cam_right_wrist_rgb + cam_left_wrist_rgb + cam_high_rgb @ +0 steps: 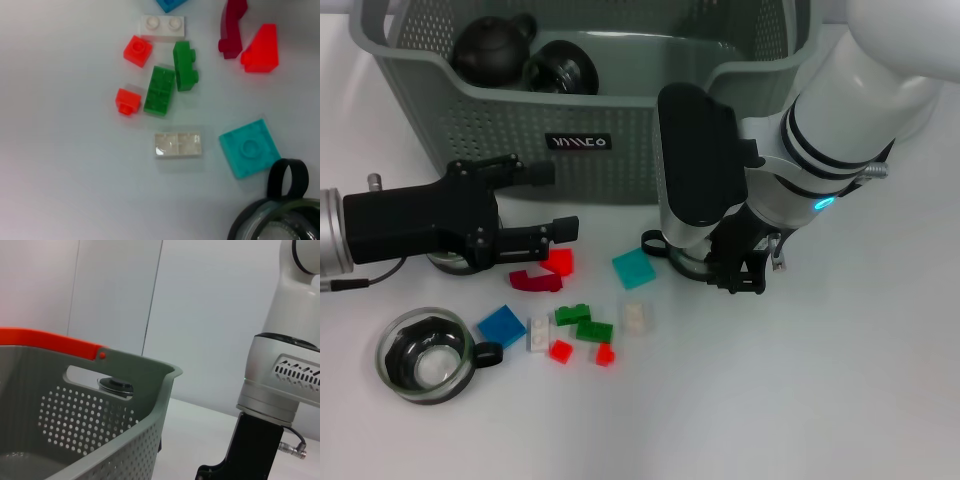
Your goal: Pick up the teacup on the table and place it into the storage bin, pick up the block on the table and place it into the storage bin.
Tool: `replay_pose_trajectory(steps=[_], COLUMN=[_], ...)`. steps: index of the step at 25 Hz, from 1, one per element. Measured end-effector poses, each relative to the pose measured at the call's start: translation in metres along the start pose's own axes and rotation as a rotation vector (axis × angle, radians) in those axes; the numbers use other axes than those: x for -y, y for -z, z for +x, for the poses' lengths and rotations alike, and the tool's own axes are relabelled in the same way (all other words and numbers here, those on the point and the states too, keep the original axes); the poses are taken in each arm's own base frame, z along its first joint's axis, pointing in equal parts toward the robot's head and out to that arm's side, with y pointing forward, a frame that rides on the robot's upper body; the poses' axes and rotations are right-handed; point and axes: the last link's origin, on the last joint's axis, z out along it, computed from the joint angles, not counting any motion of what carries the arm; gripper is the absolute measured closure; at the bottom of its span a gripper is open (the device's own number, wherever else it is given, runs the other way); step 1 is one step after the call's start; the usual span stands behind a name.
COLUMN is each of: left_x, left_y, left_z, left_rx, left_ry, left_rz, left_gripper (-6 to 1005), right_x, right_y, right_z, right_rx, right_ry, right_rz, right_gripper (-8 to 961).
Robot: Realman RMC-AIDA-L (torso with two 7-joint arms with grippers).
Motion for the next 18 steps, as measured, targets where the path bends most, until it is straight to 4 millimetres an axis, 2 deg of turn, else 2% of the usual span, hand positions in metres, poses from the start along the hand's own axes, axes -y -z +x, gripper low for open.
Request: replay_pose_trajectory(steps=[7,12,18], left_x=[0.001,0.001,0.0], left_y=[0.0,0.0,0.001], left_z=[0.001,0.001,0.0], left_rx=[0.0,-0.001,0.0], left_ry=[-0.003,-0.002,0.0], left_rz=[0.0,0.001,0.003], left_gripper=[211,211,212], right_x=[0.0,0.0,-0.011], right_y=[0.001,0.009,0.04], right_z=[0.0,0.001,0.007], right_rx=[0.003,0.022,0.13], right_ry=[-0.004,-0.015,-0.018], right_rz=[-0.003,-0.02,-0.125], right_gripper=[771,896,896])
